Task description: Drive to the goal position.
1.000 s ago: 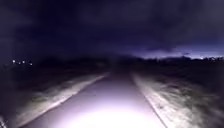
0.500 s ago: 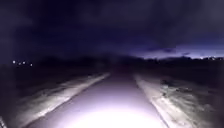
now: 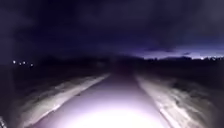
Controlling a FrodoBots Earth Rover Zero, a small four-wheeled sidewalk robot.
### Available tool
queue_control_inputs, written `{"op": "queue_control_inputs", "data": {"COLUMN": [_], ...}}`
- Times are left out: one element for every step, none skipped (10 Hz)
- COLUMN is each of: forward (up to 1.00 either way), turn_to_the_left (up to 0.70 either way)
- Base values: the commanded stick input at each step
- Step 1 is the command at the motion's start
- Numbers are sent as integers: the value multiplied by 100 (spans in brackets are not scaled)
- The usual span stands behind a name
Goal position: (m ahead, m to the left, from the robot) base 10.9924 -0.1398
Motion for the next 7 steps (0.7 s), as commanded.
{"op": "queue_control_inputs", "data": {"forward": [85,85,85,85,85,85,85], "turn_to_the_left": [0,0,0,0,0,0,0]}}
